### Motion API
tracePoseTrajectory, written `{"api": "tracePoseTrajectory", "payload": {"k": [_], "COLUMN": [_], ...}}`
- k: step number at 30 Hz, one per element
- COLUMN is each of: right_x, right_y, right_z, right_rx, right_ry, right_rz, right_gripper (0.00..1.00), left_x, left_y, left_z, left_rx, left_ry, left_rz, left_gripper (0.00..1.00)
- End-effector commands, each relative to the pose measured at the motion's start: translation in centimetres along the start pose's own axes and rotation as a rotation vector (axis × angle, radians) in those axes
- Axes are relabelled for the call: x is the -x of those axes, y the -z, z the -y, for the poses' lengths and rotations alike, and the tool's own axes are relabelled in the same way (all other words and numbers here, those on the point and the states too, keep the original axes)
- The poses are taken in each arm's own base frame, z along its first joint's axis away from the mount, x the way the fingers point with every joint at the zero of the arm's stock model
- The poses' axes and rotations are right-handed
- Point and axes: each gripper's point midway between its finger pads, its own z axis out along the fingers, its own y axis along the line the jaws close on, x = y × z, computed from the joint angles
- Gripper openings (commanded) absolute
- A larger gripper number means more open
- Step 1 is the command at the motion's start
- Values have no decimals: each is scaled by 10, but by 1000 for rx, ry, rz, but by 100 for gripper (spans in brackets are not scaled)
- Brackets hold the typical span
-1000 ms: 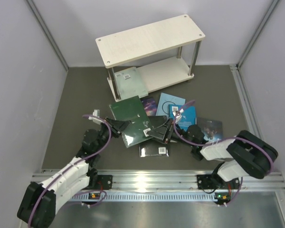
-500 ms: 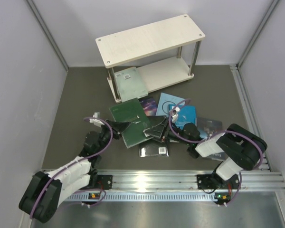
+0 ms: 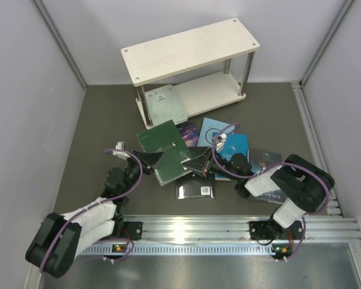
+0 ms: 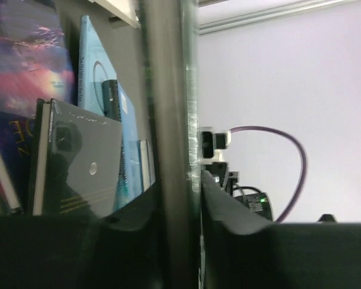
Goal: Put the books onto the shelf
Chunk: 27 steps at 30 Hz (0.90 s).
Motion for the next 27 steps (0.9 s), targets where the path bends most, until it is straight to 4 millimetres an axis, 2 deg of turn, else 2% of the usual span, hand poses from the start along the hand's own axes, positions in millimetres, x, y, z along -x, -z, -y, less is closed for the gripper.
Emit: {"api": "tracePoseTrajectory", "payload": {"k": [1, 2, 5, 6, 7, 9, 12, 13, 14, 16, 17, 18, 19, 20, 21, 22, 23, 24, 26, 27], "right_x": [21, 23, 34, 38, 46, 54, 75, 88, 93, 112, 117, 123, 133, 139, 145, 155, 159, 166, 179, 184], "right_y": [8, 10, 22, 26, 32, 41, 54, 57, 58, 58, 55, 52, 46, 42, 35, 27, 22, 12, -2, -12], "right_z": [-61, -60, -52, -54, -50, -56, -64, -68, -68, -80, -80, -79, -91, -91, -83, -93, -95, -79, -92, -74], "right_rx": [226, 221, 196, 202, 187, 202, 214, 216, 204, 214, 198, 190, 208, 203, 188, 212, 221, 201, 264, 240], "right_ry": [143, 143, 144, 149, 149, 162, 184, 198, 199, 234, 235, 236, 260, 258, 241, 257, 245, 212, 205, 169], "right_rz": [86, 93, 120, 133, 157, 173, 215, 242, 238, 265, 260, 261, 263, 260, 257, 259, 250, 243, 238, 230], "right_gripper": [0, 0, 0, 0, 0, 0, 0, 0, 0, 0, 0, 0, 0, 0, 0, 0, 0, 0, 0, 0], "left_x": [-6, -5, -4, -3, -3, 2, 8, 11, 10, 13, 12, 11, 10, 8, 8, 6, 5, 6, 4, 4], "left_y": [4, 3, 3, 3, 6, 7, 14, 17, 22, 26, 29, 29, 30, 32, 31, 31, 32, 30, 29, 29], "left_z": [15, 16, 11, 11, 5, 8, -1, 0, -11, -18, -28, -32, -35, -45, -44, -51, -56, -52, -59, -60], "left_rx": [-72, -68, -18, -10, 24, 36, 99, 94, 131, 145, 162, 164, 167, 182, 168, 186, 194, 175, 193, 194], "left_ry": [-124, -140, -196, -214, -248, -293, -386, -433, -445, -485, -487, -492, -495, -491, -494, -489, -484, -488, -482, -481], "left_rz": [-33, -34, -38, -36, -40, -22, -7, 5, -2, 18, 13, 14, 9, -1, 4, -4, -7, 0, -10, -11], "left_gripper": [32, 47, 70, 82, 87, 98, 99, 99, 99, 99, 99, 99, 99, 99, 99, 99, 99, 99, 99, 99]}}
